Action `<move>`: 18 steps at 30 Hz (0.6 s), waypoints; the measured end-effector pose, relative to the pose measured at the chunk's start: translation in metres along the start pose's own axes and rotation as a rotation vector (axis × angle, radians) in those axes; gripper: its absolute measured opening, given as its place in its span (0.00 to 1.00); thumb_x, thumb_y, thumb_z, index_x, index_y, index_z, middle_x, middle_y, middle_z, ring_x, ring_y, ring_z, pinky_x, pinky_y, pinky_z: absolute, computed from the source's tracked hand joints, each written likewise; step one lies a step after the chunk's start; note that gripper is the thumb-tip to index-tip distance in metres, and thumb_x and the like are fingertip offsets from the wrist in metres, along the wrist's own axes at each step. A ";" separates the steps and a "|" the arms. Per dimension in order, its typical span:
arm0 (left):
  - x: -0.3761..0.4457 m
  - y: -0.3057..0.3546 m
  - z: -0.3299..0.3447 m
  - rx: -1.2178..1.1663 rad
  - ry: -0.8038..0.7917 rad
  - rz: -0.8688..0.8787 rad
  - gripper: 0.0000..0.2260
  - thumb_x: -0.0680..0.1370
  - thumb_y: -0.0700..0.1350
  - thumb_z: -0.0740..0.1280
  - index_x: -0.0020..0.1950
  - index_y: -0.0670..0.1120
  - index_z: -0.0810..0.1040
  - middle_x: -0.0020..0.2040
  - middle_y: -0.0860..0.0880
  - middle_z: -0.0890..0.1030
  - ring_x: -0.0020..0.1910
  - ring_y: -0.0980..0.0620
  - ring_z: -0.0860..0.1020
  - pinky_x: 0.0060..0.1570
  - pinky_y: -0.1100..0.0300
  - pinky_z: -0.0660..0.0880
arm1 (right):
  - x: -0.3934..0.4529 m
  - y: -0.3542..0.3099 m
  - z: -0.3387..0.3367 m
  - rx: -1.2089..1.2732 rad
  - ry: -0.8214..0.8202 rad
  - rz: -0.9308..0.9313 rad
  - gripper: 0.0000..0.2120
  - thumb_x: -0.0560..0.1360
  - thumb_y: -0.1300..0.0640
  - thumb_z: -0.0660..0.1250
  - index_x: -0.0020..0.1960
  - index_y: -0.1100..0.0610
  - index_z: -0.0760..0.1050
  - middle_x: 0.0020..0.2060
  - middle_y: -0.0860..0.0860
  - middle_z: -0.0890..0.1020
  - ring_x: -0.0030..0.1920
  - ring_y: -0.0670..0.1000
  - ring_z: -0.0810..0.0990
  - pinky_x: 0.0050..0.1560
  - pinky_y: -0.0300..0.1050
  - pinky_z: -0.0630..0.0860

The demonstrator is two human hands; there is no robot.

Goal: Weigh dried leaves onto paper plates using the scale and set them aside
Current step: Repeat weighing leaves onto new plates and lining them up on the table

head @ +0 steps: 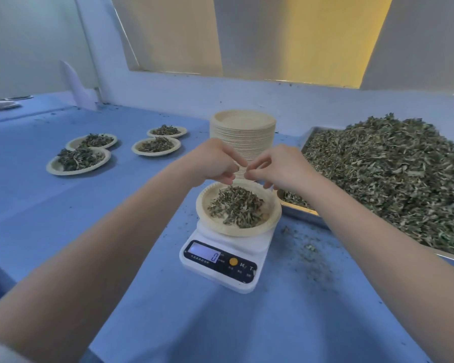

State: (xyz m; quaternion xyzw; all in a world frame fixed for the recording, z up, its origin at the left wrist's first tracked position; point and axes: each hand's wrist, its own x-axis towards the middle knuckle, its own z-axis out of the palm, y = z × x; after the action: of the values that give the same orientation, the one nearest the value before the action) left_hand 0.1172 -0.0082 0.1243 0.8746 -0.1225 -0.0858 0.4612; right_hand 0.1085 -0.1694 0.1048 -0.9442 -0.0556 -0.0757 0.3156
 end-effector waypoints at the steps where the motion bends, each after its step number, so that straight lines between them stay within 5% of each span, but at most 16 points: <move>1: 0.000 0.000 0.000 0.002 -0.012 0.005 0.09 0.77 0.33 0.63 0.48 0.44 0.80 0.57 0.35 0.79 0.44 0.48 0.79 0.47 0.58 0.81 | 0.000 0.000 0.000 0.005 0.002 -0.004 0.06 0.68 0.50 0.74 0.43 0.48 0.82 0.35 0.45 0.84 0.29 0.43 0.81 0.38 0.46 0.82; 11: -0.006 -0.021 -0.007 -0.022 0.014 -0.017 0.07 0.77 0.33 0.64 0.49 0.42 0.80 0.56 0.35 0.79 0.40 0.50 0.78 0.44 0.61 0.80 | -0.004 0.001 0.007 0.028 0.024 -0.047 0.03 0.71 0.52 0.72 0.39 0.46 0.81 0.31 0.40 0.81 0.29 0.42 0.81 0.32 0.36 0.72; 18: -0.010 -0.027 -0.008 -0.061 0.009 -0.029 0.07 0.77 0.34 0.65 0.46 0.44 0.80 0.54 0.35 0.80 0.44 0.46 0.80 0.52 0.57 0.79 | -0.004 -0.001 0.011 0.021 -0.028 -0.075 0.03 0.71 0.54 0.72 0.41 0.47 0.80 0.33 0.41 0.82 0.31 0.44 0.82 0.31 0.34 0.70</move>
State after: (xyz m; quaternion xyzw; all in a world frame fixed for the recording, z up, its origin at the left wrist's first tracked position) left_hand 0.1133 0.0159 0.1072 0.8622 -0.1052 -0.0924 0.4869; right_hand 0.1054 -0.1619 0.0956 -0.9391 -0.0961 -0.0737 0.3215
